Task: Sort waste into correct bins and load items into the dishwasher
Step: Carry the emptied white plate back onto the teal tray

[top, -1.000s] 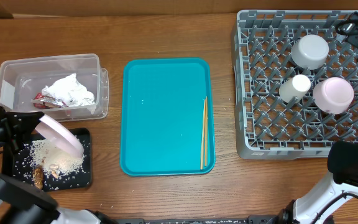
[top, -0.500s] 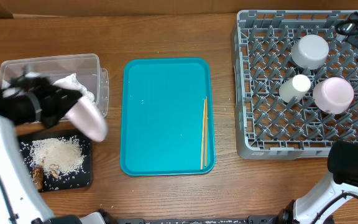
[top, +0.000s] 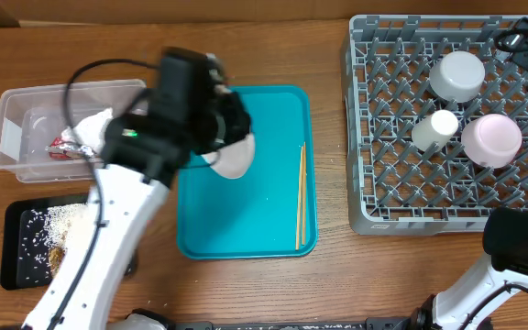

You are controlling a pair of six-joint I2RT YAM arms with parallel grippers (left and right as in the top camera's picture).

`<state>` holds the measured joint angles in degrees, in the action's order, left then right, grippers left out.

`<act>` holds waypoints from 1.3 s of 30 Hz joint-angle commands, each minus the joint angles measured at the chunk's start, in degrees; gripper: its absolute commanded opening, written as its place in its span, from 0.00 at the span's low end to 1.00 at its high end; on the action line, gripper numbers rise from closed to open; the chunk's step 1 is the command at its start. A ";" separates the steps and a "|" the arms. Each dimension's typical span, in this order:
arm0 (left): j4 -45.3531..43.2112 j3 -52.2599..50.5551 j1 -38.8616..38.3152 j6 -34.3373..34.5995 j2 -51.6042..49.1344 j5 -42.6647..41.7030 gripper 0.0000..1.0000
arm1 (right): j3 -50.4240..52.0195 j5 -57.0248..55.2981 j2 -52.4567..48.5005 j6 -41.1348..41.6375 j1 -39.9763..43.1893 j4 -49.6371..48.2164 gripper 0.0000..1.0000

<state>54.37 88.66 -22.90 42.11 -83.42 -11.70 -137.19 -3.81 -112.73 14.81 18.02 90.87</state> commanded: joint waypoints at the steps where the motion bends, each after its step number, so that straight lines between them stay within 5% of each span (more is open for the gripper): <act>1: -0.42 1.25 -5.81 1.79 -3.76 22.03 0.07 | -0.09 0.07 0.00 0.22 0.04 -0.33 1.00; 14: 0.07 1.25 -8.28 1.18 -21.88 22.16 0.06 | -0.07 0.07 0.00 0.22 0.04 -0.33 1.00; 24: 2.95 1.22 -8.28 1.18 -25.22 22.18 0.08 | -0.09 0.07 0.00 0.22 0.04 -0.33 1.00; 28: 4.00 1.22 -8.26 0.98 -25.22 22.32 0.32 | -0.07 0.07 0.00 0.22 0.04 -0.31 1.00; 39: 4.31 1.55 -8.22 -5.29 -25.20 22.32 0.49 | -0.07 0.07 0.00 0.22 0.04 -0.33 1.00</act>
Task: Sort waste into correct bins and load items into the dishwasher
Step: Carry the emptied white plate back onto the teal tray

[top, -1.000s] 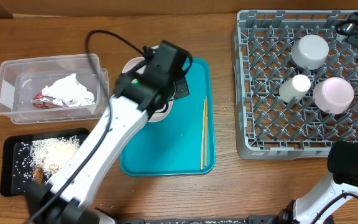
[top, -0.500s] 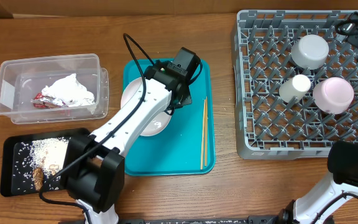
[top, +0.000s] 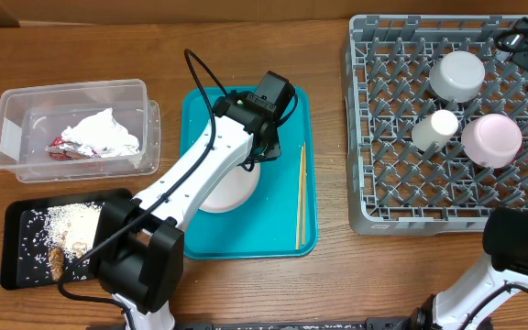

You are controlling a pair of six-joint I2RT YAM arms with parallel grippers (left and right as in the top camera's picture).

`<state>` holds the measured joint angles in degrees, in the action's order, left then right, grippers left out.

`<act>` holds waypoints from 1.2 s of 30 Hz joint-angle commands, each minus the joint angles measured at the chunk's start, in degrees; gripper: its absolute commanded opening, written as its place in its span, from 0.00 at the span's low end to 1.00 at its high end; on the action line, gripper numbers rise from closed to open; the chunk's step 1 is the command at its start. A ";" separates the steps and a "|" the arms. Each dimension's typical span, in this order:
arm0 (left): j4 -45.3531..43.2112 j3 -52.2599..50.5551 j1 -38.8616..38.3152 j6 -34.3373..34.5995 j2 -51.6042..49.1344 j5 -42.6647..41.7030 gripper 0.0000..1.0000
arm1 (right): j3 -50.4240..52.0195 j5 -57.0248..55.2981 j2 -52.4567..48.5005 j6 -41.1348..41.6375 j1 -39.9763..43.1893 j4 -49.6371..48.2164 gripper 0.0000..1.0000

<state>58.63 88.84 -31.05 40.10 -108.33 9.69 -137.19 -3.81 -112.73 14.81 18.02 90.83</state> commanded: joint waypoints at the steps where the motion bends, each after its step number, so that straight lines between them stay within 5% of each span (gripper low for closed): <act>1: 0.02 1.57 -0.07 -3.98 -0.28 0.63 0.50 | -0.07 0.07 0.00 0.22 0.04 -0.28 1.00; 3: -0.07 2.32 -0.07 -4.35 -0.28 0.22 0.59 | -0.07 0.07 0.00 0.22 0.04 -0.28 1.00; 5: -0.61 2.78 -0.07 -4.37 -0.28 -0.83 0.88 | -0.07 0.07 0.00 0.22 0.04 -0.28 1.00; 7: -1.90 2.91 -0.07 -4.37 -0.28 -1.95 0.98 | -0.07 0.07 0.00 0.22 0.04 -0.26 1.00; 16: -5.14 2.80 -0.15 -4.35 -0.31 -6.14 0.65 | -0.09 0.07 0.00 0.22 0.04 -0.26 1.00; 22: -8.02 2.01 -0.33 -4.20 -0.79 -6.80 0.05 | -0.07 0.07 0.00 0.22 0.04 -0.26 1.00; 36: -8.72 2.01 -2.36 -3.96 -10.69 -12.72 0.04 | -0.07 0.07 0.00 0.22 0.04 -0.28 1.00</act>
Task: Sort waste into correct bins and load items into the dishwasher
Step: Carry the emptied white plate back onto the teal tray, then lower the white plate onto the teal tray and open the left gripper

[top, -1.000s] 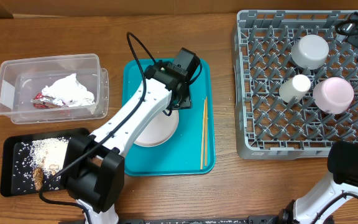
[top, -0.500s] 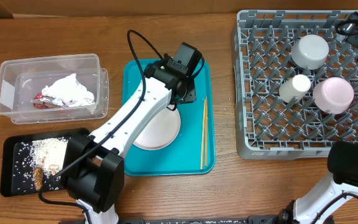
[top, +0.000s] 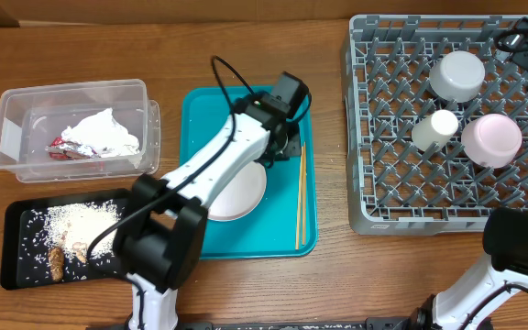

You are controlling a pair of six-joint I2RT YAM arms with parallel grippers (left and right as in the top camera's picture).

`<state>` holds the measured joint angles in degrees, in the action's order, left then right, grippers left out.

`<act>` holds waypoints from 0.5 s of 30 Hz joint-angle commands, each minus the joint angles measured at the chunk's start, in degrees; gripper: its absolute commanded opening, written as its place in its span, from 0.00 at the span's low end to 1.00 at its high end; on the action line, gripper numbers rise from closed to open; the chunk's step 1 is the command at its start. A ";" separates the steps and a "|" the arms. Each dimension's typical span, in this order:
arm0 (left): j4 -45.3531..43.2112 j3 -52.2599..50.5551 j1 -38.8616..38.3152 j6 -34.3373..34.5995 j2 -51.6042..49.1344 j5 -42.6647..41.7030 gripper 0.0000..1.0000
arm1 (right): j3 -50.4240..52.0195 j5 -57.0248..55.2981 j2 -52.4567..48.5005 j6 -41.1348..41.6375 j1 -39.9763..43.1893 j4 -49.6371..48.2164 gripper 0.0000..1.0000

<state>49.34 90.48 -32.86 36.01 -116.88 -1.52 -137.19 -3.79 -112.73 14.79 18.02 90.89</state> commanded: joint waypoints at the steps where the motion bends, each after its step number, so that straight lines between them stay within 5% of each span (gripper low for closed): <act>1: 1.03 0.37 -0.55 0.13 -2.64 -1.38 0.04 | -0.09 0.04 0.00 0.24 0.04 -0.35 1.00; 15: 7.43 0.35 -0.57 -0.02 -4.35 3.21 0.04 | -0.09 0.04 0.00 0.24 0.04 -0.33 1.00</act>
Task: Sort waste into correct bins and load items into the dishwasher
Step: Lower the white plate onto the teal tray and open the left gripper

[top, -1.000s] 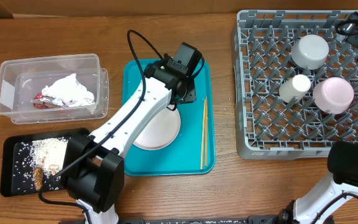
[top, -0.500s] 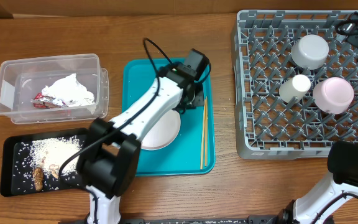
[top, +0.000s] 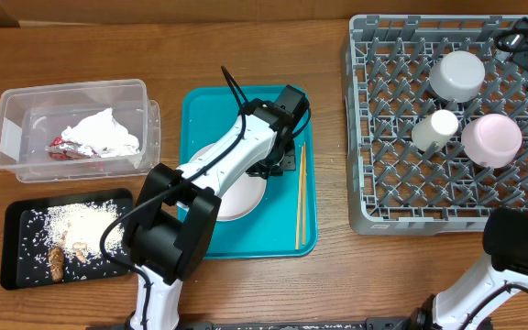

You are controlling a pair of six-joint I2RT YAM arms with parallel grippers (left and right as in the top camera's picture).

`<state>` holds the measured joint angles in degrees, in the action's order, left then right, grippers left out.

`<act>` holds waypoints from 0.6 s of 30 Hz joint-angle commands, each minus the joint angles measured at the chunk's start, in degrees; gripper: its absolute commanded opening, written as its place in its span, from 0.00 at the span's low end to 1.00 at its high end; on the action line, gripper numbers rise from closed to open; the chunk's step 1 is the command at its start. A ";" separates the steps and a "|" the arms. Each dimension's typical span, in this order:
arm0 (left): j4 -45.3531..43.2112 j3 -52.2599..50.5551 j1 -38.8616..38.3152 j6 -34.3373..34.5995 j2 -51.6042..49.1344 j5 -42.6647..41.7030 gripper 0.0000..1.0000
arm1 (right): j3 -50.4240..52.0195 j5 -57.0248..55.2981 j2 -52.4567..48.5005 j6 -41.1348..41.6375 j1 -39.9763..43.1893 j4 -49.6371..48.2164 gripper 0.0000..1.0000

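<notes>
A white plate point(top: 232, 192) lies flat on the teal tray point(top: 200, 110), partly hidden under my left arm. My left gripper point(top: 279, 165) hangs over the tray at the plate's right edge, and its fingers look spread, holding nothing. A pair of wooden chopsticks point(top: 300, 197) lies along the tray's right side. The grey dishwasher rack point(top: 374, 183) on the right holds a white cup point(top: 457, 75), a small white cup point(top: 435, 128) and a pink bowl point(top: 491, 139). My right gripper point(top: 523, 38) sits at the rack's far right corner, with its jaws unclear.
At the left stands a clear plastic bin point(top: 12, 128) with a crumpled white and red wrapper point(top: 99, 136) inside. In front of it a black tray point(top: 16, 247) carries rice and food scraps point(top: 76, 225). My right arm's base is at the lower right.
My left gripper has shifted slightly toward the near side, to the plate's right edge. The plate, chopsticks and rack items lie where they were.
My left gripper first held the white plate tilted near the bin and the tray's left side. Then the arm reached over the tray with the plate beneath it. After that the plate lay flat on the tray, and it stays there now. The right arm never moved.
</notes>
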<state>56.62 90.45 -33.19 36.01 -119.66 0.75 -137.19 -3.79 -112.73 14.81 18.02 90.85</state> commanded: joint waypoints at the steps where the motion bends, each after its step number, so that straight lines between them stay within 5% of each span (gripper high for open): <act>1: 0.17 0.37 -0.24 -0.02 -1.84 0.57 0.04 | -0.09 0.07 0.00 0.22 0.04 -0.28 1.00; 18: 1.60 0.37 -0.09 -1.33 -2.16 7.52 0.04 | -0.07 0.04 0.00 0.22 0.04 -0.28 1.00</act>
<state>57.49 90.48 -33.19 35.77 -121.12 4.21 -137.19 -3.81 -112.73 14.79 18.00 90.87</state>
